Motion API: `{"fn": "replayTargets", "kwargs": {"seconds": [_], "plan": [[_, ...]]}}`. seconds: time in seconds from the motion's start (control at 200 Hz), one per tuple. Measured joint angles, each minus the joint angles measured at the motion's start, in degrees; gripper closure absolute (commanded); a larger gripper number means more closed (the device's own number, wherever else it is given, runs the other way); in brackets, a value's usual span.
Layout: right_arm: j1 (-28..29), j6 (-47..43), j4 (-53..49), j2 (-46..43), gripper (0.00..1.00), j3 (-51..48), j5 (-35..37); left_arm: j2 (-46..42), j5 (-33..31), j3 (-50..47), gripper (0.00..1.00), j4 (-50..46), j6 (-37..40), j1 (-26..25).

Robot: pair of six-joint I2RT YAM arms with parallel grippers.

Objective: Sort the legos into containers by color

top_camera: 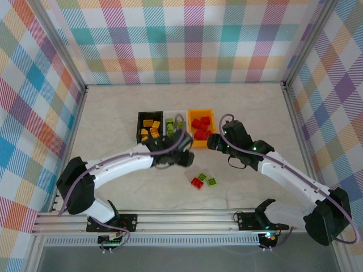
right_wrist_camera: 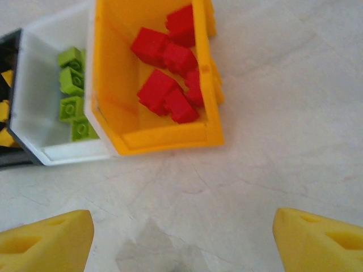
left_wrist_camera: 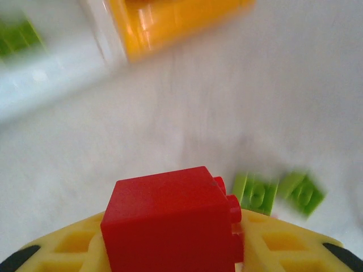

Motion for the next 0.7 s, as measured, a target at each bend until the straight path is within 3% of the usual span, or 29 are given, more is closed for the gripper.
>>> {"fn": "replayTargets", "kwargs": {"seconds": [0.205,0.445,0.525,0.635,0.705], "plan": [[0.00,0.90,-0.85,-1.86,0.17,-4.00,-0.28,14.84,0.17,21.86,0.58,1.46,3.21,6.86],[0.00,0.87,-1.09,-4.61,0.17,-6.86,-2.34,35.65,-0.20,40.81,0.55,-2.01,4.35,8.24],[0.00,0.92,-1.05,-4.61,0.17,-7.15,-3.34,40.76,-0.26,47.04,0.46,-4.50,4.37,8.24],[0.00,1.68,-0.98,-5.01,0.18,-9.40,-4.96,46.10,-0.26,55.54,0.24,-7.45,4.48,8.24],[0.02,2.05,-1.05,-5.11,0.18,-11.61,-6.56,47.60,0.00,59.43,0.16,-9.11,3.87,8.24]]}}
